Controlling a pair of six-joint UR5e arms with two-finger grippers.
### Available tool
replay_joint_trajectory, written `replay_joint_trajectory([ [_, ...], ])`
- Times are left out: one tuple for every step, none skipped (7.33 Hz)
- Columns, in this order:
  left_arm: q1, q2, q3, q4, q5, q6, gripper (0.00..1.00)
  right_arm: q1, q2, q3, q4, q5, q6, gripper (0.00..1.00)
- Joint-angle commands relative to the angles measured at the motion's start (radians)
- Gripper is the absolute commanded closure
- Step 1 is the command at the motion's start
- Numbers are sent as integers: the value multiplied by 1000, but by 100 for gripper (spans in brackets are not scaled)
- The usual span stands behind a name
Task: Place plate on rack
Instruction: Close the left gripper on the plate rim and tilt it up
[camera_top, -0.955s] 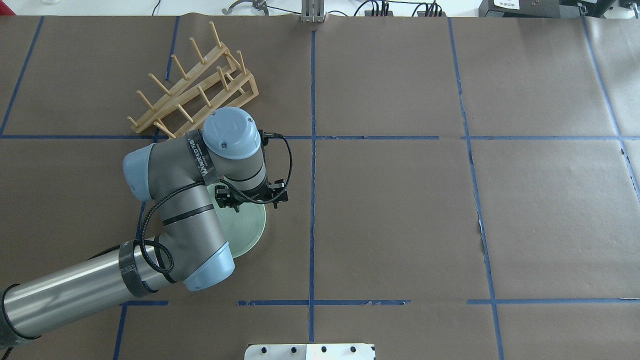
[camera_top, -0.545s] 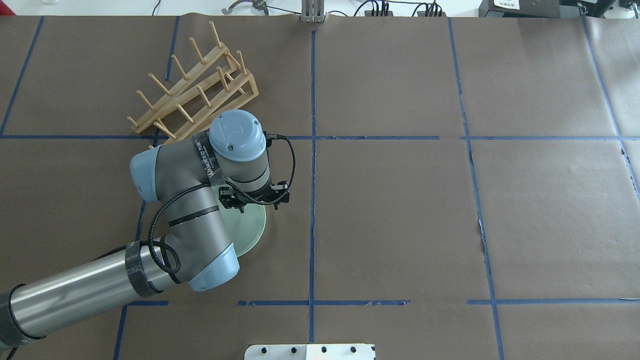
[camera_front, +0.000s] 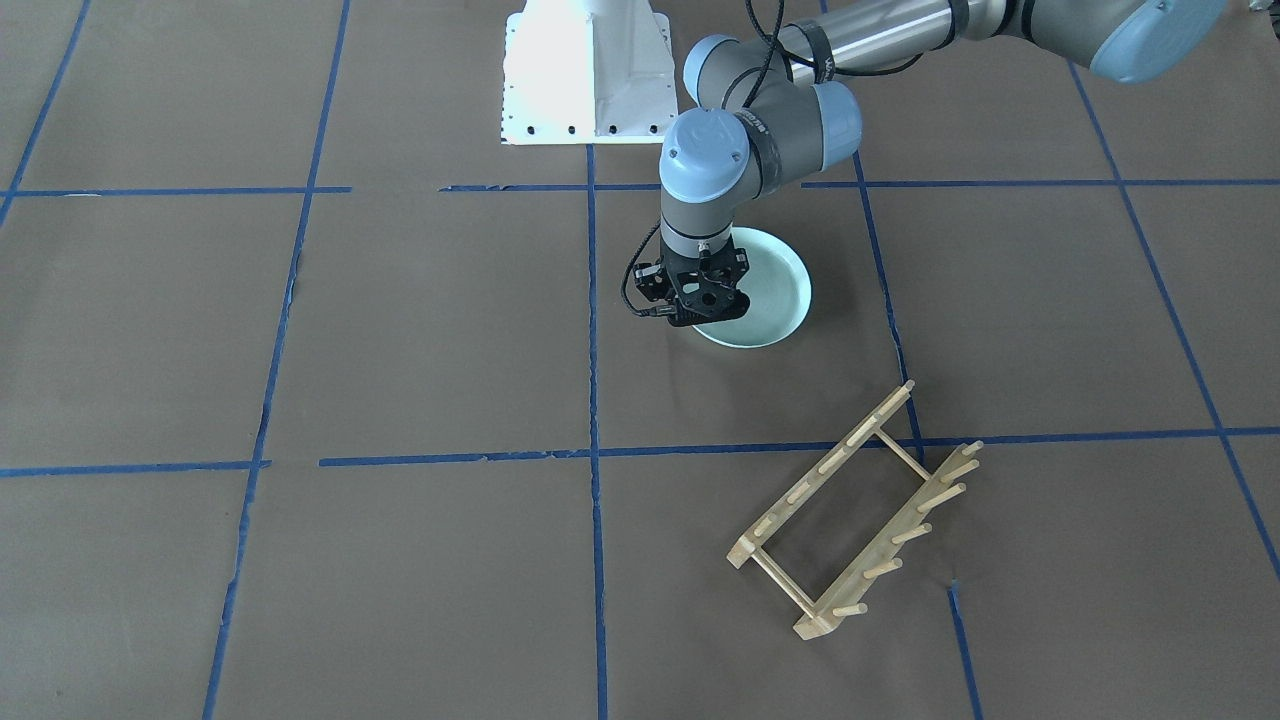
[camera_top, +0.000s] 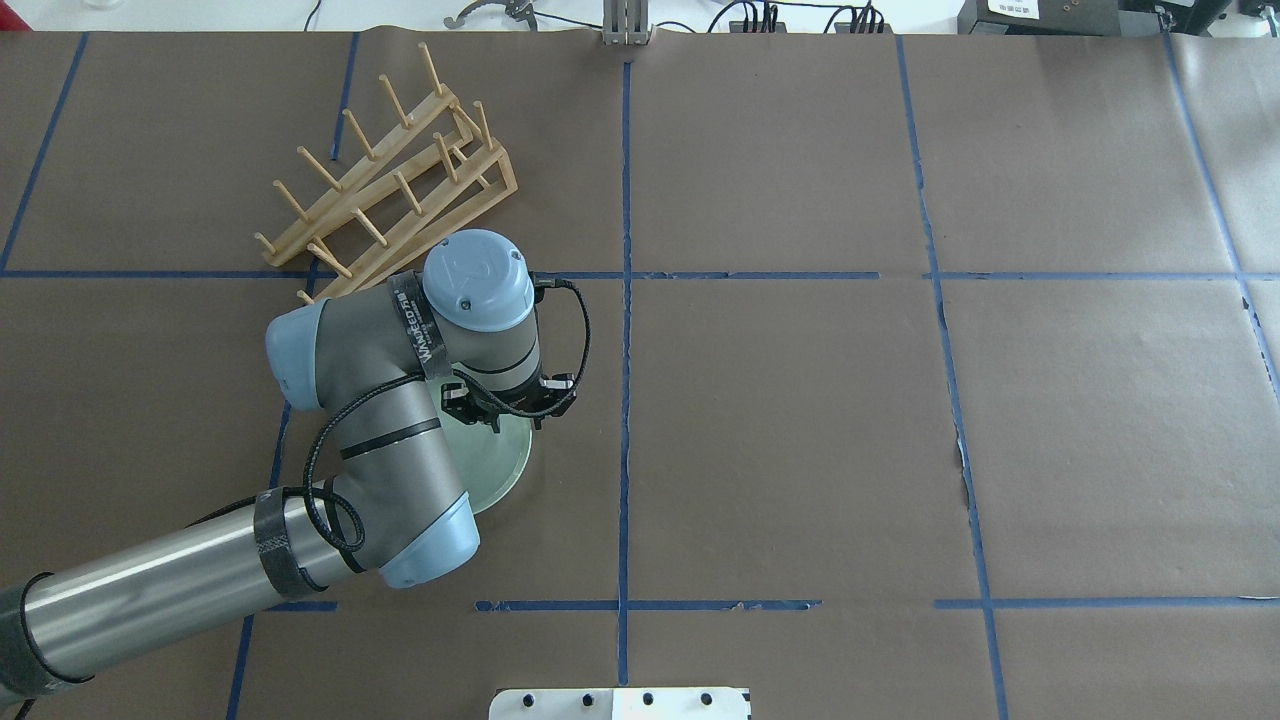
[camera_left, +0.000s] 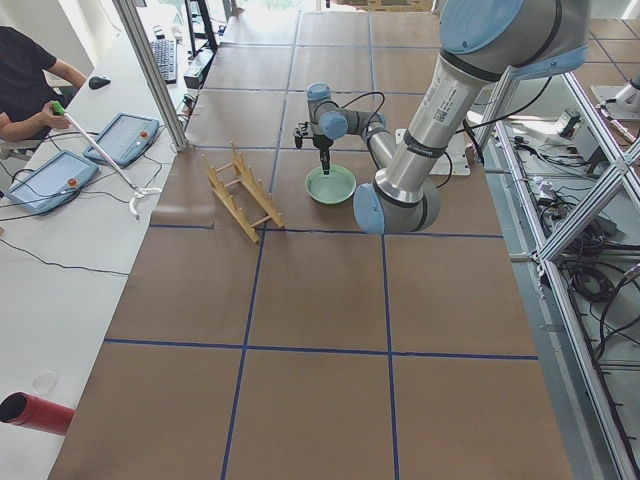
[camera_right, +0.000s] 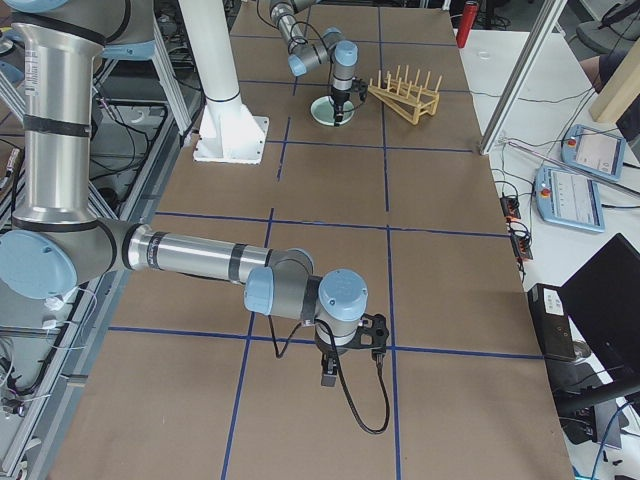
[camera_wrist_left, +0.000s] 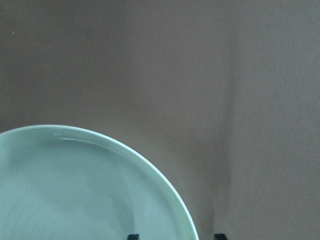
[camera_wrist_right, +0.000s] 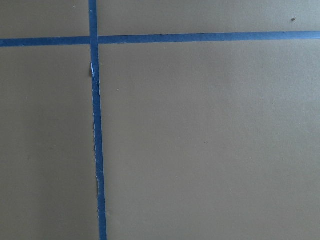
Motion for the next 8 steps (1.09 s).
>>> replay_joint_trajectory([
  [6,-1,4,0,-2,0,75,0,0,0,0,0,0,0],
  [8,-3,6,0,-3,0,96,0,0,0,0,0,0,0],
  [6,-4,-1,2,-6,-4,100,0,0,0,0,0,0,0],
  [5,-4,-4,2,-8,-8,100,0,0,0,0,0,0,0],
  [-43,-6,-67,5,-11,-12,100,0,0,-2,0,0,0,0],
  [-87,2,-141,-13,-9,-77,100,0,0,-2,0,0,0,0],
  [-150,6,-193,-99,-14,-140,100,0,0,0,0,0,0,0],
  [-234,29,-229,-185,-75,-181,100,0,0,0,0,0,0,0],
])
